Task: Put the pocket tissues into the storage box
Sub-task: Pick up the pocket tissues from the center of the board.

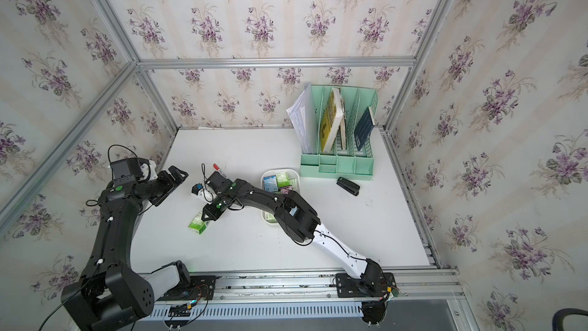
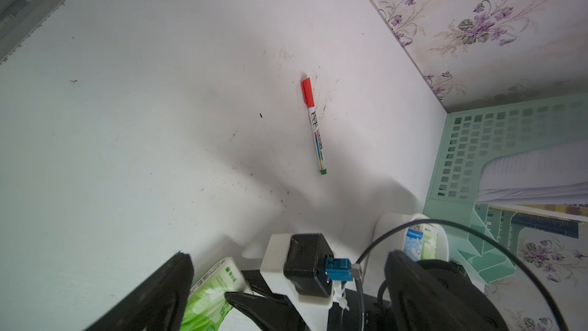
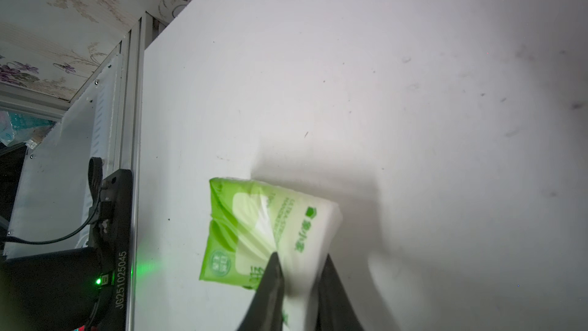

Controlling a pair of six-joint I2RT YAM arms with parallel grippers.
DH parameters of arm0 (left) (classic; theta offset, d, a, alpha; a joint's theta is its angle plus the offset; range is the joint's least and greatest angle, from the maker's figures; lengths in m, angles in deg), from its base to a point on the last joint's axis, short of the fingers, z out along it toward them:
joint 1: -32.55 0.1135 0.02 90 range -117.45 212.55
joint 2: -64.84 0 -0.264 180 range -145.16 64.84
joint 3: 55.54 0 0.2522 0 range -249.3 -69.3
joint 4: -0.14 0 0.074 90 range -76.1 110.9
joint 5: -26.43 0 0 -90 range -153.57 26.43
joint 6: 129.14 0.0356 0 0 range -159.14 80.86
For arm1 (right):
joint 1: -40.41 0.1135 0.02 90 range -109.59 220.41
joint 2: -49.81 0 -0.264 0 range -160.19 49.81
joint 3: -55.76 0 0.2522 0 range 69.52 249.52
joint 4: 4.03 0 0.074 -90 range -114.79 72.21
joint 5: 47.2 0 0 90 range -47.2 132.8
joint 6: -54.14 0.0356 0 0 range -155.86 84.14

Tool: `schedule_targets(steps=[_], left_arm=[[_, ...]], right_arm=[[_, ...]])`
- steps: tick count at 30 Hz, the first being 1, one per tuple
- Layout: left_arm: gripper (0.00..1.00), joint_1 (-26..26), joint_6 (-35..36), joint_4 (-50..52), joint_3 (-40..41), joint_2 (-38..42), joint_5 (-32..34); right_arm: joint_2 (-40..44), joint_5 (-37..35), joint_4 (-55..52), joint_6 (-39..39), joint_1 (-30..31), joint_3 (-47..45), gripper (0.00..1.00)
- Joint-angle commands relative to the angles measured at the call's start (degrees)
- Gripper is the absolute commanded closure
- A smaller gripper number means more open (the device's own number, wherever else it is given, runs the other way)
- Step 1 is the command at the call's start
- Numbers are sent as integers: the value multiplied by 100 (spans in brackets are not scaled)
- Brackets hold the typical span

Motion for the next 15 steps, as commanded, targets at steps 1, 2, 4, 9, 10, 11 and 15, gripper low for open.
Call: schedule_targets(steps=[1, 2, 4, 9, 10, 11, 15], left_arm=[[1, 16, 119, 117, 2, 44, -55], [1, 17, 138, 159, -12, 50, -13], [1, 1, 214, 257, -52, 92, 105], [1, -75, 280, 307, -53, 102, 86], [1, -137, 252, 260, -40, 88, 33], [1, -234, 206, 202, -31, 75, 18], [1, -742, 40, -132, -2, 38, 59]], right_arm=[[12, -563, -473, -85, -5, -81, 100], [53, -580, -458, -81, -12, -110, 100], [237, -586, -352, -43, -44, -247, 100], [1238, -403, 199, 289, -250, -949, 100], [1531, -382, 370, 397, -325, -1206, 100], [1835, -368, 553, 517, -419, -1515, 100], [3065, -473, 1150, 850, -810, -2916, 100]])
